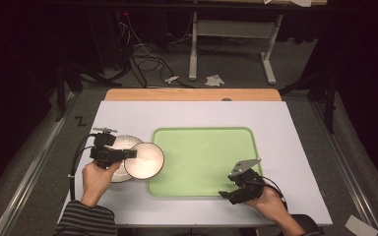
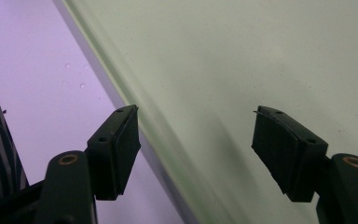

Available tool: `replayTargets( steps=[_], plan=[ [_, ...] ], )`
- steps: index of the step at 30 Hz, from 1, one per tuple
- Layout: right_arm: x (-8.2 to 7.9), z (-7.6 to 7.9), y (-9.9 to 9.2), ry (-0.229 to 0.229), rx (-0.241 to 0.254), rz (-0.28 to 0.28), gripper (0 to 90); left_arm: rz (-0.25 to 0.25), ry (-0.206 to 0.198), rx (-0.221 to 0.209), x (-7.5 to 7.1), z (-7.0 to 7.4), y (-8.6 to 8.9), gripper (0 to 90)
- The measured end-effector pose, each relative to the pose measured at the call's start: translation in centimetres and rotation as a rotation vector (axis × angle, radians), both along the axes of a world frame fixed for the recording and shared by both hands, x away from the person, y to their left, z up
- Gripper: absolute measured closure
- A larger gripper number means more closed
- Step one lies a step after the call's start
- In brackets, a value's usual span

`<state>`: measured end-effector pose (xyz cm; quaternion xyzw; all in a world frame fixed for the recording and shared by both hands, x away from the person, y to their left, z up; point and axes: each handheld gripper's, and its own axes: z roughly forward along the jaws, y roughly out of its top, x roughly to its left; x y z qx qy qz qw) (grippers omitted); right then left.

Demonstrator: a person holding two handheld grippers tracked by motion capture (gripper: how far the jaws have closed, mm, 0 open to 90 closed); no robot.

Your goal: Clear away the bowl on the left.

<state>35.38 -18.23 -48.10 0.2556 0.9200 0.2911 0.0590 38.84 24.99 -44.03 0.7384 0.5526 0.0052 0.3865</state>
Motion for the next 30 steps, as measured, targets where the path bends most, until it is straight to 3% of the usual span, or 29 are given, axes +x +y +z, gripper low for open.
replayTargets(
  steps=[5, 30],
  plan=[
    [-0.1, 0.3, -0.5, -0.007, 0.024, -0.01, 33.3, -0.02, 0.005, -0.002, 0.2, -0.1, -1.0, 79.9],
    [0.2, 0.3, -0.9, -0.003, 0.025, -0.026, 33.2, -0.085, -0.013, -0.013, 1.2, 0.7, -3.9, 79.9]
  ],
)
